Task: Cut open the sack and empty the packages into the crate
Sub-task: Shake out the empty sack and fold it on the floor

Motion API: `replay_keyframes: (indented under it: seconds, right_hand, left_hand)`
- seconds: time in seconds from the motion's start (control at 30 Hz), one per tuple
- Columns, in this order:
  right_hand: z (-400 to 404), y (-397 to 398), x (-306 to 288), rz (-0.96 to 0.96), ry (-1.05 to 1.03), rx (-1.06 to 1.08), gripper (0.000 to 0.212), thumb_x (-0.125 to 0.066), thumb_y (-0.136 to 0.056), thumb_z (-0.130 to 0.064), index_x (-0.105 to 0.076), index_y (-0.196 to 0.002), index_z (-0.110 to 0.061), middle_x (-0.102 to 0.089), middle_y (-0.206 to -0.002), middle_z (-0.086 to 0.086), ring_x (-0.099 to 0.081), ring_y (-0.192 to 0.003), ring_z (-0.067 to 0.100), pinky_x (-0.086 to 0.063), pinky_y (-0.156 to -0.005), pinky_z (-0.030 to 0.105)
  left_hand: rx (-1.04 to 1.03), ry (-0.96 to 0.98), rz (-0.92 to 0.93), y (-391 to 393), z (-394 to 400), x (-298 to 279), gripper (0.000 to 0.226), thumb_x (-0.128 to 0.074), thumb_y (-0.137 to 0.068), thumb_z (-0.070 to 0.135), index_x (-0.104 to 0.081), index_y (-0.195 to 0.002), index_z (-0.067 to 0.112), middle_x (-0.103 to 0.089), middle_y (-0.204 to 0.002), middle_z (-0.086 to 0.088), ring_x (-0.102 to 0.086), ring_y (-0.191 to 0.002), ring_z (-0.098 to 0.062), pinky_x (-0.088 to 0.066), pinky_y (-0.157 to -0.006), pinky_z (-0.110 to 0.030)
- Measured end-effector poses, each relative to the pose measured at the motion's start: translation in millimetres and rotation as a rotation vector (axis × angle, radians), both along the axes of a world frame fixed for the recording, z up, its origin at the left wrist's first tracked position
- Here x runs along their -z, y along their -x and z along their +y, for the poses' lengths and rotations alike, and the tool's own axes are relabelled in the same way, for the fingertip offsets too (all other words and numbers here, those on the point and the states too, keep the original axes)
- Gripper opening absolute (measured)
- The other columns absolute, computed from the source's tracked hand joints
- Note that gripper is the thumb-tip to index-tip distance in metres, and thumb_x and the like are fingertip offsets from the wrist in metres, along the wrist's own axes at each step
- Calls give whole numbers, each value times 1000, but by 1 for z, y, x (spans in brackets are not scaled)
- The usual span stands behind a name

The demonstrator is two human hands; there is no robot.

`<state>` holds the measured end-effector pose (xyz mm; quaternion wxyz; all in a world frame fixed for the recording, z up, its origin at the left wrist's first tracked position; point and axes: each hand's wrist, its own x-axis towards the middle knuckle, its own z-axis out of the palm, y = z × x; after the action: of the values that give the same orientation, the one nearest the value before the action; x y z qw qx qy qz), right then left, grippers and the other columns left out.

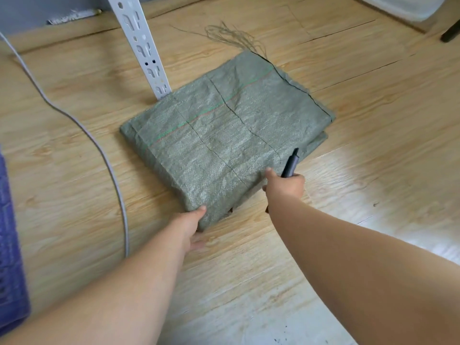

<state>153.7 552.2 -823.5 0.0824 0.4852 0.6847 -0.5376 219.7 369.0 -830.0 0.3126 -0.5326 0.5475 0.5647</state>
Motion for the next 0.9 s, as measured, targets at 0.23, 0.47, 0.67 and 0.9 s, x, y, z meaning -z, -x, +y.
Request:
replay_keyframes:
  seconds: [0.23, 0.47, 0.67, 0.9]
  right_hand:
    - [-2, 19, 0, 22, 245, 57, 19, -71, -81, -24, -56, -92, -16, -60, -64, 0, -54, -52, 17, -52, -62, 36]
    - [-1, -13, 10, -150, 128, 20, 46, -51, -93, -7, -43, -138, -12, -62, -114, 12, -63, -91, 26, -48, -54, 22]
    - [7, 5, 8, 215, -491, -221, 17, -58, -90, -24, -45, -100, -28, -56, -96, -8, -56, -81, 20, -38, -73, 32]
    - [9, -3, 13, 19, -487, -81, 36, -63, -87, -13, -37, -112, -17, -60, -113, 11, -63, -96, 35, -51, -81, 45]
  left_hand:
    - [-17, 16, 74, -1, 1, 8, 47, -64, -89, 31, -43, -128, 13, -48, -135, -10, -62, -105, -35, -59, -72, -44]
    - [-72, 144, 48, 0, 6, 6, 36, -58, -91, 0, -45, -125, 4, -48, -128, -15, -54, -97, -30, -52, -35, -33]
    - [25, 324, 67, -14, -15, 6, 49, -63, -89, 10, -40, -132, 7, -46, -132, -15, -45, -96, -23, -48, -79, -38]
    - [-109, 402, 120, -20, -52, -8, 62, -65, -87, 7, -35, -141, 7, -44, -139, -11, -50, -111, -29, -51, -86, -42]
